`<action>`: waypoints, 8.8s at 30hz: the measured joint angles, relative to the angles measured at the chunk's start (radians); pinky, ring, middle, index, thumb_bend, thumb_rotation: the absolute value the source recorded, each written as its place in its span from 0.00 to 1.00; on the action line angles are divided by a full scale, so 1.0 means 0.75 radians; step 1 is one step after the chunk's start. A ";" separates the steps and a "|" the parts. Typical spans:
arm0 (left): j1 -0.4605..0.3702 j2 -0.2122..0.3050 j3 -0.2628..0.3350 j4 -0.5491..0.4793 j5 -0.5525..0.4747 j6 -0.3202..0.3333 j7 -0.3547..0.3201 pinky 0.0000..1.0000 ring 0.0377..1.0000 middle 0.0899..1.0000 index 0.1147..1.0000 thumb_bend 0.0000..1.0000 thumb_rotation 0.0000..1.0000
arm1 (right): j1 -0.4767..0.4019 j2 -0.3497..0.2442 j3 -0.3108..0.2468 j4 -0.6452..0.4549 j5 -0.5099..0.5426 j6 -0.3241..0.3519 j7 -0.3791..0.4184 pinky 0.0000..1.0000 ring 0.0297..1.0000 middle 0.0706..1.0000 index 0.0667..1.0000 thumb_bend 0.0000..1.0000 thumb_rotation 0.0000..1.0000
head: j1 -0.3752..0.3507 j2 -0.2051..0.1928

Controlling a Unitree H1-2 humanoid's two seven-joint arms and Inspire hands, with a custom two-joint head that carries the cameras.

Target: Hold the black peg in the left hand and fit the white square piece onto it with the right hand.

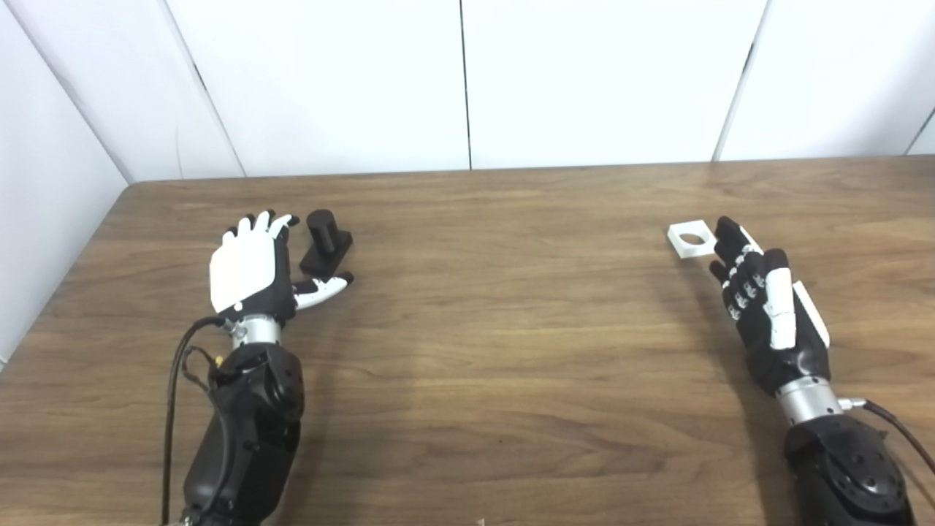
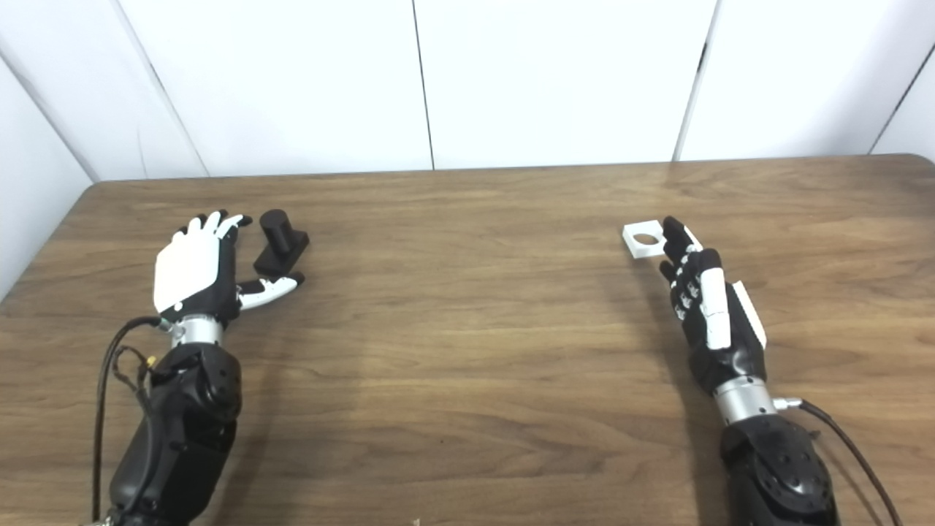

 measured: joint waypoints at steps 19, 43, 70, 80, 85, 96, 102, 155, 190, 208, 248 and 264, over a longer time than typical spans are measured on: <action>-0.116 0.029 0.013 0.166 0.036 0.004 -0.083 1.00 0.99 0.92 0.78 0.80 0.51 | 0.004 0.000 -0.001 0.000 0.000 -0.022 -0.001 1.00 1.00 0.97 0.94 0.60 1.00 | 0.002 -0.004; -0.168 0.028 0.042 0.161 0.100 0.004 -0.402 0.95 0.95 0.88 0.75 0.76 0.44 | 0.003 0.001 0.000 0.003 -0.003 -0.027 -0.003 1.00 1.00 0.96 0.93 0.61 1.00 | 0.000 -0.004; -0.188 0.041 -0.023 0.185 0.148 -0.002 -0.309 0.96 0.96 0.87 0.66 0.77 0.24 | 0.004 0.002 0.000 0.003 -0.005 -0.034 0.001 1.00 1.00 0.96 0.94 0.64 1.00 | -0.004 0.002; -0.188 0.042 -0.023 0.185 0.109 -0.003 -0.291 0.95 0.96 0.87 0.61 0.76 0.20 | 0.005 0.002 0.000 0.003 -0.005 -0.037 0.007 1.00 1.00 0.96 0.95 0.64 1.00 | -0.006 0.002; -0.188 0.042 -0.022 0.184 0.109 -0.003 -0.291 0.95 0.95 0.87 0.58 0.74 0.20 | 0.006 0.002 0.000 0.001 -0.004 -0.037 0.008 1.00 1.00 0.96 0.95 0.64 1.00 | -0.006 0.004; -0.188 0.043 -0.021 0.179 0.062 -0.004 -0.289 0.95 0.96 0.86 0.54 0.71 0.18 | 0.006 0.002 -0.002 0.001 0.000 -0.037 0.009 1.00 1.00 0.96 0.94 0.64 1.00 | -0.010 0.006; -0.187 0.046 -0.023 0.179 0.052 -0.004 -0.286 0.94 0.95 0.86 0.56 0.71 0.19 | 0.006 0.002 -0.002 0.001 0.001 -0.037 0.010 1.00 1.00 0.97 0.94 0.65 1.00 | -0.014 0.008; -0.174 0.057 -0.031 0.159 -0.094 -0.005 -0.242 0.97 0.98 0.86 0.42 0.52 0.06 | 0.011 0.002 -0.005 -0.005 0.003 -0.038 0.010 1.00 1.00 0.96 0.93 0.64 1.00 | -0.020 0.018; -0.110 0.047 -0.027 0.066 -0.194 -0.005 -0.242 0.89 0.99 0.86 0.42 0.52 0.06 | 0.016 0.000 -0.006 -0.011 0.004 -0.036 0.009 1.00 1.00 0.96 0.93 0.65 0.99 | -0.020 0.022; 0.006 0.039 -0.142 -0.093 -0.185 -0.040 -0.187 0.88 0.96 0.87 0.42 0.52 0.06 | 0.028 -0.002 -0.007 -0.027 0.004 -0.028 0.007 1.00 1.00 0.97 0.94 0.65 1.00 | -0.041 0.035; 0.268 -0.047 -0.366 -0.521 -0.049 -0.077 -0.353 0.90 0.96 0.87 0.42 0.52 0.06 | 0.040 0.021 0.005 -0.051 -0.029 0.010 -0.030 1.00 1.00 0.97 0.96 0.66 1.00 | -0.086 0.070; 0.335 -0.135 -0.442 -0.580 -0.009 -0.132 -0.400 0.92 0.97 0.87 0.42 0.51 0.06 | 0.048 0.030 0.010 -0.063 -0.034 0.016 -0.035 1.00 1.00 0.96 0.95 0.67 1.00 | -0.082 0.080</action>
